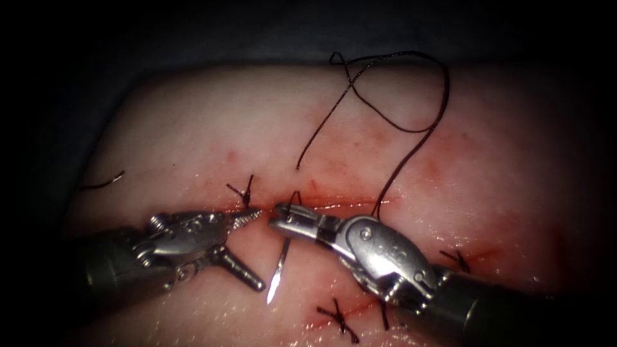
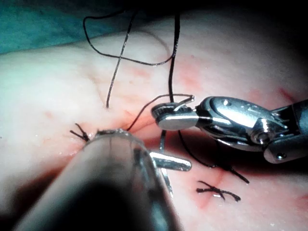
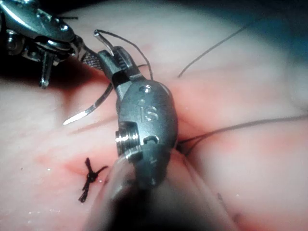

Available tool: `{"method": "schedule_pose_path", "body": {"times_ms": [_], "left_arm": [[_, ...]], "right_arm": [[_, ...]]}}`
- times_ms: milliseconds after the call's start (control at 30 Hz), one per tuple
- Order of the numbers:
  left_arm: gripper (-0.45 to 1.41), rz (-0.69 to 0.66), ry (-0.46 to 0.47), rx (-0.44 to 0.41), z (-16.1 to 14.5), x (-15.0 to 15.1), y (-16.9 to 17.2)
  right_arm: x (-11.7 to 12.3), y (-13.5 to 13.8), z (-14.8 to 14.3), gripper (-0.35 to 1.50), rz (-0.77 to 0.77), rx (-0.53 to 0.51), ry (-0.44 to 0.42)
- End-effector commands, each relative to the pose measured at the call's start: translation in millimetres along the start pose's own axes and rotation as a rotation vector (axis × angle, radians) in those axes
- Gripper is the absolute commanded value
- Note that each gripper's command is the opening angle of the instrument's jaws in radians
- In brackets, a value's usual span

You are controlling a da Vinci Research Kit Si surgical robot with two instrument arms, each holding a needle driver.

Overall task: Wound Closure
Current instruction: Pass the needle to the right tool and insert the left needle driver into the wound.

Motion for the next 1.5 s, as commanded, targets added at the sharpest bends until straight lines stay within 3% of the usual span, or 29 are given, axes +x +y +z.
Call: {"method": "schedule_pose_path", "body": {"times_ms": [33, 100, 167, 233, 267, 300, 333, 367, 400, 433, 533, 600, 833, 933, 967, 1300, 1500], "left_arm": [[1.31, 0.042, 0.002, 0.009, 0.5, 0.3, -0.3], [1.25, 0.118, 0.004, 0.022, 0.5, 0.1, -0.3], [1.23, 0.276, 0.009, 0.04, 0.7, -0.1, -0.5], [1.08, 0.363, 0.012, 0.05, 0.9, -0.2, -0.7], [0.88, 0.403, 0.016, 0.055, 1.0, -0.2, -1.0], [0.49, 0.455, 0.017, 0.062, 1.3, -0.3, -1.4], [0.49, 0.455, 0.017, 0.062, 1.3, -0.3, -1.4], [0.15, 0.473, 0.015, 0.048, 1.5, -0.3, -1.8], [-0.05, 0.492, 0.008, 0.033, 1.7, -0.3, -2.2], [-0.45, 0.499, -0.041, 0.001, 2.3, 0.0, -3.3], [-0.45, 0.51, -0.147, -0.016, 2.9, 0.5, -5.0], [-0.45, 0.51, -0.19, 0.024, 2.9, 0.6, -6.1], [-0.45, 0.482, -0.267, 0.112, 3.0, 0.6, -8.9], [-0.45, 0.465, -0.368, 0.196, 3.6, 0.4, -8.9], [-0.45, 0.452, -0.448, 0.263, 4.1, 0.4, -8.7], [-0.45, 0.44, -0.529, 0.398, 4.9, 1.1, -10.2], [-0.45, 0.448, -0.608, 0.396, 5.2, 0.6, -12.3]], "right_arm": [[0.3, 1.3, 1.3, -0.35, -0.034, 0.015, 0.008], [0.8, 2.1, 1.3, -0.35, -0.061, 0.026, 0.009], [1.6, 3.0, 1.3, -0.35, -0.084, 0.038, 0.012], [2.5, 3.9, 1.1, -0.35, -0.101, 0.048, 0.014], [2.8, 4.2, 0.9, -0.35, -0.109, 0.049, 0.013], [3.4, 4.8, 0.5, -0.35, -0.12, 0.055, 0.014], [3.4, 4.8, 0.5, -0.35, -0.12, 0.055, 0.014], [3.5, 4.9, 0.4, -0.35, -0.119, 0.061, 0.011], [3.6, 5.1, 0.2, -0.35, -0.124, 0.062, 0.012], [3.5, 5.3, -0.1, -0.35, -0.129, 0.067, 0.013], [3.3, 5.4, -0.3, -0.35, -0.131, 0.076, 0.017], [3.2, 5.5, -0.5, -0.35, -0.131, 0.081, 0.019], [2.7, 5.0, -0.6, -0.35, -0.135, 0.093, 0.026], [2.4, 4.6, -0.5, -0.35, -0.138, 0.096, 0.033], [2.3, 4.5, -0.4, -0.35, -0.139, 0.096, 0.033], [1.9, 4.0, 0.0, -0.35, -0.17, 0.11, 0.035], [1.8, 3.9, 0.4, -0.35, -0.21, 0.13, 0.032]]}}
